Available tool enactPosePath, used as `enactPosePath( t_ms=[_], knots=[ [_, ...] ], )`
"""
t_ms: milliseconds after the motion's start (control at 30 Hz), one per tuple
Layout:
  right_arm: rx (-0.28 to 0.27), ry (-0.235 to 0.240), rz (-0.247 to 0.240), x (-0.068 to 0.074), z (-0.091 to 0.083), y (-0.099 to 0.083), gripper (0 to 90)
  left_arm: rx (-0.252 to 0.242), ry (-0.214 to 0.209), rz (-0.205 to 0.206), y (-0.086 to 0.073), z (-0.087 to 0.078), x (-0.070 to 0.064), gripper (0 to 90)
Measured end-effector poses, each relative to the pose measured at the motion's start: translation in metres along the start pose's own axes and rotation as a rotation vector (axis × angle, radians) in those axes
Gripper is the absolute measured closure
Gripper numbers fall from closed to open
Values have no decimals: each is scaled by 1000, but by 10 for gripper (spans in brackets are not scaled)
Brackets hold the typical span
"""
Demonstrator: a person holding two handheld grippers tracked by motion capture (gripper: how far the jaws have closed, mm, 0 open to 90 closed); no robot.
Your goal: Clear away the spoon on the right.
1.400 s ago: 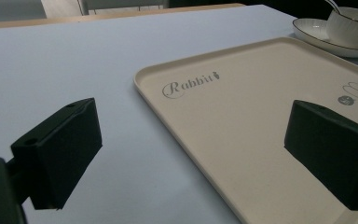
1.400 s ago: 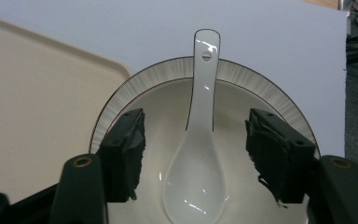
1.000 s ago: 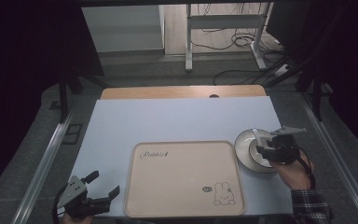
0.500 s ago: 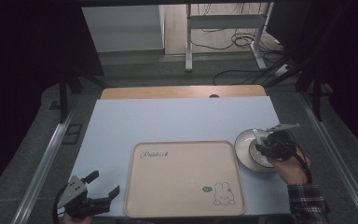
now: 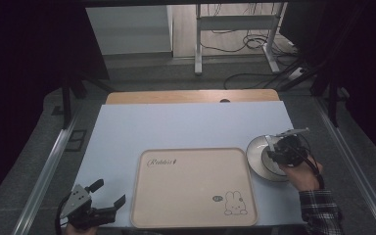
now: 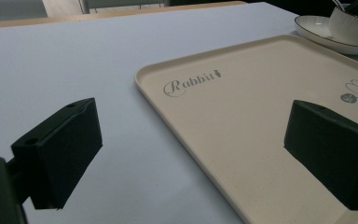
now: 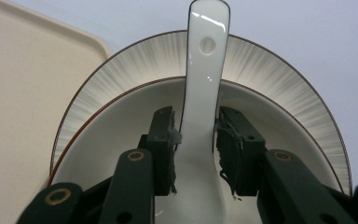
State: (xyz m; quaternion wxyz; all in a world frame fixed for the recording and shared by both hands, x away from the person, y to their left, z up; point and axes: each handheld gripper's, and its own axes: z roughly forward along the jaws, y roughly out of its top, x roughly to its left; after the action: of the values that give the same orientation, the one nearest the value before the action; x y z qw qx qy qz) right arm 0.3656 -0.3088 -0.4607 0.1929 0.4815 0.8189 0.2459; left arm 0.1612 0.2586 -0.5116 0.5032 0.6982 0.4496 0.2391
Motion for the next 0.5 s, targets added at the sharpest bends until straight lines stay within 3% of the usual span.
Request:
enactPosePath(
  t_ms=[500],
  knots=[
    [2, 8, 10, -1, 0, 2, 734, -1, 1, 1, 0, 0, 0, 40]
  ],
)
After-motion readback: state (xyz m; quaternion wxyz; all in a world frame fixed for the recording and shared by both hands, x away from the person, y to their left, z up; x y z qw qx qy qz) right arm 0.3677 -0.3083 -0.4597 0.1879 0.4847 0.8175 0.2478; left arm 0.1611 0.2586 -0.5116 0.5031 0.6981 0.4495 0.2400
